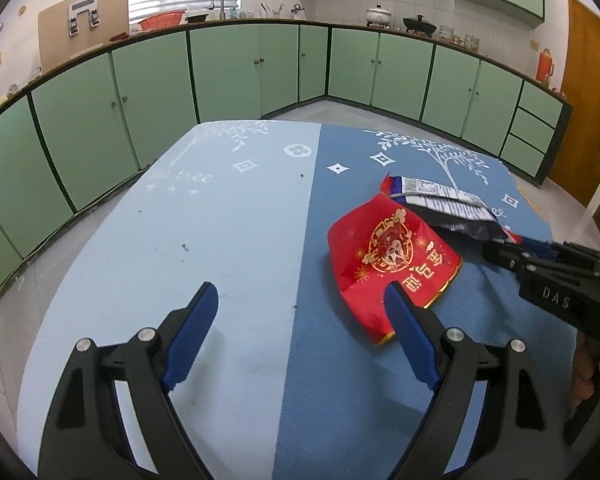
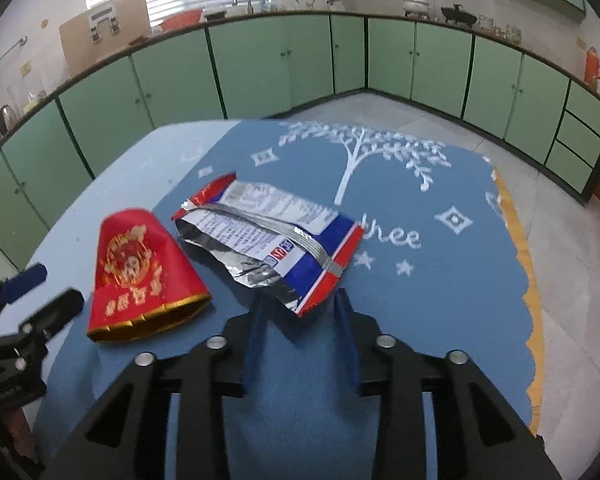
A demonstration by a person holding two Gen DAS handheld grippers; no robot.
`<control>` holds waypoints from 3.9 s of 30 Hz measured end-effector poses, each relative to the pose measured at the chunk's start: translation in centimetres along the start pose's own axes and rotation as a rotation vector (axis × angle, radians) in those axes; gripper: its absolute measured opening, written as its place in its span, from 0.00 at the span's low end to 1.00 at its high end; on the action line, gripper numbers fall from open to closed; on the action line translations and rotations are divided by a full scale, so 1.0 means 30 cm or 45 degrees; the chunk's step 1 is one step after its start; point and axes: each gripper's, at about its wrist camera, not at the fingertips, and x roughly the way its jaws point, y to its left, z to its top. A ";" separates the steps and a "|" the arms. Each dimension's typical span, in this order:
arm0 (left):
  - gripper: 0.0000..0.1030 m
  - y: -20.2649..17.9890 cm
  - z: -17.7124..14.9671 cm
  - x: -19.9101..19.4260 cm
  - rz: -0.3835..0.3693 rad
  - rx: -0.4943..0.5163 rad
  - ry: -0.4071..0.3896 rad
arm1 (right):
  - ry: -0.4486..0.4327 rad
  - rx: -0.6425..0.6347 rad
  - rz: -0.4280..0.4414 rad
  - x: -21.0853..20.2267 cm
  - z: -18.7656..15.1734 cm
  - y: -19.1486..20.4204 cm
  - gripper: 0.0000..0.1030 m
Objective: Collect trash
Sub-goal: 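Grasp the silver foil wrapper with the right gripper while the left approaches the red packet, then close the left gripper on the red paper packet and lift it, then carry the red packet and foil wrapper over the black bin with both grippers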
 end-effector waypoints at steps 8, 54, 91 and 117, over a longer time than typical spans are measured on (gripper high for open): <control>0.80 -0.003 0.006 0.007 -0.002 -0.002 0.001 | -0.035 -0.043 -0.004 0.022 0.041 0.023 0.44; 0.84 -0.067 0.042 0.145 -0.082 -0.019 0.119 | 0.067 -0.002 -0.054 0.141 0.085 0.009 0.19; 0.32 -0.112 0.047 0.119 -0.302 -0.075 0.150 | -0.080 0.102 -0.060 -0.102 0.035 -0.125 0.02; 0.24 -0.115 0.111 0.052 -0.368 -0.159 -0.005 | -0.085 0.108 -0.077 -0.138 0.024 -0.148 0.02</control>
